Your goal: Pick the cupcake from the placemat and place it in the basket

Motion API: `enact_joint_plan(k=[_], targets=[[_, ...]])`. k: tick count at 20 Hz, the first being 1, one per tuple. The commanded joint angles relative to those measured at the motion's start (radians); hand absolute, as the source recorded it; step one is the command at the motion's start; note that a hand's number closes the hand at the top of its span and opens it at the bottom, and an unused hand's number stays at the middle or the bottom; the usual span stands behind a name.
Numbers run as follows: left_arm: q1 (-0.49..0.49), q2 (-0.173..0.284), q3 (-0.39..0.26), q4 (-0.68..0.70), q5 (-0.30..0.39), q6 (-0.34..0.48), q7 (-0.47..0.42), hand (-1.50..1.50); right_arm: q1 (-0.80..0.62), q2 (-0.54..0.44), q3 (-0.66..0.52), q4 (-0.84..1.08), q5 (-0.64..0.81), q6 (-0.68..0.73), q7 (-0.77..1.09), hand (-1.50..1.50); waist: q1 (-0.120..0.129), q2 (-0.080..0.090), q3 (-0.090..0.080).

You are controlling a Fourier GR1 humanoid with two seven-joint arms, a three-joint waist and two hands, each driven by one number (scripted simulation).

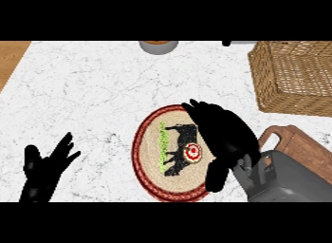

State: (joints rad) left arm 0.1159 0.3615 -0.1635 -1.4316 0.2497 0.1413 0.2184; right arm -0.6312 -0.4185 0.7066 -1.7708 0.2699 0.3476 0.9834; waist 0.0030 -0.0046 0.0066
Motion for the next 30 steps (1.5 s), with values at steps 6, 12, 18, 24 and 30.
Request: enact_joint_plan(k=[6, 12, 18, 24, 30], targets=[[0.012, -0.03, 0.026, 0.1, -0.03, -0.043, -0.031, 0.0, 0.104, 0.055, -0.037, 0.046, 0.149, 0.024, -0.076, -1.5, -0.002, 0.005, -0.007], [-0.055, -0.048, 0.054, 0.122, -0.049, -0.049, 0.009, 0.0, 0.172, 0.122, -0.035, 0.136, 0.266, -0.011, -0.168, -1.5, -0.002, 0.005, -0.007], [-0.009, -0.083, 0.026, 0.063, -0.091, -0.032, 0.024, 0.0, 0.107, 0.21, -0.082, 0.279, 0.331, -0.025, -0.258, -1.5, 0.005, 0.007, -0.007], [0.02, -0.085, 0.045, 0.001, -0.104, -0.035, 0.05, 0.0, 0.154, 0.255, -0.067, 0.352, 0.419, -0.017, -0.267, -1.5, 0.004, 0.005, -0.006], [0.008, -0.082, 0.069, 0.017, -0.094, -0.069, 0.058, 0.0, 0.21, 0.268, -0.06, 0.378, 0.454, 0.01, -0.262, -1.5, 0.002, 0.006, -0.006]])
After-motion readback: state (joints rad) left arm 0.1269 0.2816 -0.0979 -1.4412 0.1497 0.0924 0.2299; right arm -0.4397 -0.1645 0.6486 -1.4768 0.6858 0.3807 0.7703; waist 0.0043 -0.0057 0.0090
